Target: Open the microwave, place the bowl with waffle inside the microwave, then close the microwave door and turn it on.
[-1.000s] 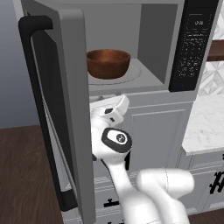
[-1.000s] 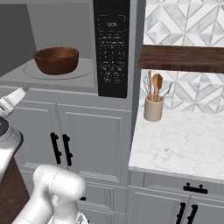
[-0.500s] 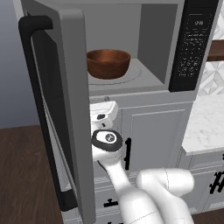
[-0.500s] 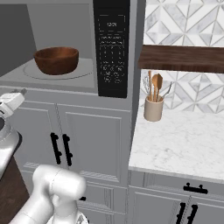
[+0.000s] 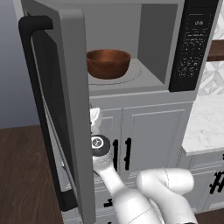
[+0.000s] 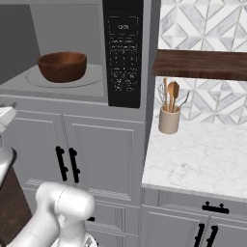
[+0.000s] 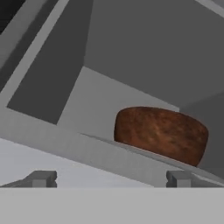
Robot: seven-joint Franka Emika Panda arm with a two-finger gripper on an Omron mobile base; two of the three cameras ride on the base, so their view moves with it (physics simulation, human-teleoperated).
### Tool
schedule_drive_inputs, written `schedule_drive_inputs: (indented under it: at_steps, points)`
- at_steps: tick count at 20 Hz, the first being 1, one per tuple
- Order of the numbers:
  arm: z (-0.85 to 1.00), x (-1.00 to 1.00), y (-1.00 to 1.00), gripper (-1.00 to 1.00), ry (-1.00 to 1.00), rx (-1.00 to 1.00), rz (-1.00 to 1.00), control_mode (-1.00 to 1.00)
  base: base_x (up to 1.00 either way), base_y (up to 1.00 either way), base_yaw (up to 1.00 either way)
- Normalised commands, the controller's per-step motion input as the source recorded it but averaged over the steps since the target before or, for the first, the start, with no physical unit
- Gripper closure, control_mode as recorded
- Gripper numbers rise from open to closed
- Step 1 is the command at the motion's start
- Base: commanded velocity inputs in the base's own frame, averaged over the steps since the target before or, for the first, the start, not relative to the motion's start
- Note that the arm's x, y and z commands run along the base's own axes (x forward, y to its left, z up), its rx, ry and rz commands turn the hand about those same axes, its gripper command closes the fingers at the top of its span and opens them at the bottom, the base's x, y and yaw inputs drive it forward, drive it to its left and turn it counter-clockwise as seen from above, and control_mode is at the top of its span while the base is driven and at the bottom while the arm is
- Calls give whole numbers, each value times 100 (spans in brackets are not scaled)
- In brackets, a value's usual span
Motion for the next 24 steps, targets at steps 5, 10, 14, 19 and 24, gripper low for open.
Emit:
schedule_drive_inputs:
  at_steps: [5, 10, 14, 19, 24]
  points:
    - [-61, 0, 54, -100, -2, 2, 5, -100, 0, 0, 0]
    - [-51, -1, 79, -100, -8, 0, 0, -100, 0, 0, 0]
    - [-36, -15, 78, -100, -11, 0, 0, -100, 0, 0, 0]
    - [-37, -32, 74, -100, -11, 0, 0, -100, 0, 0, 0]
    - [-26, -30, 69, -100, -10, 0, -1, -100, 0, 0, 0]
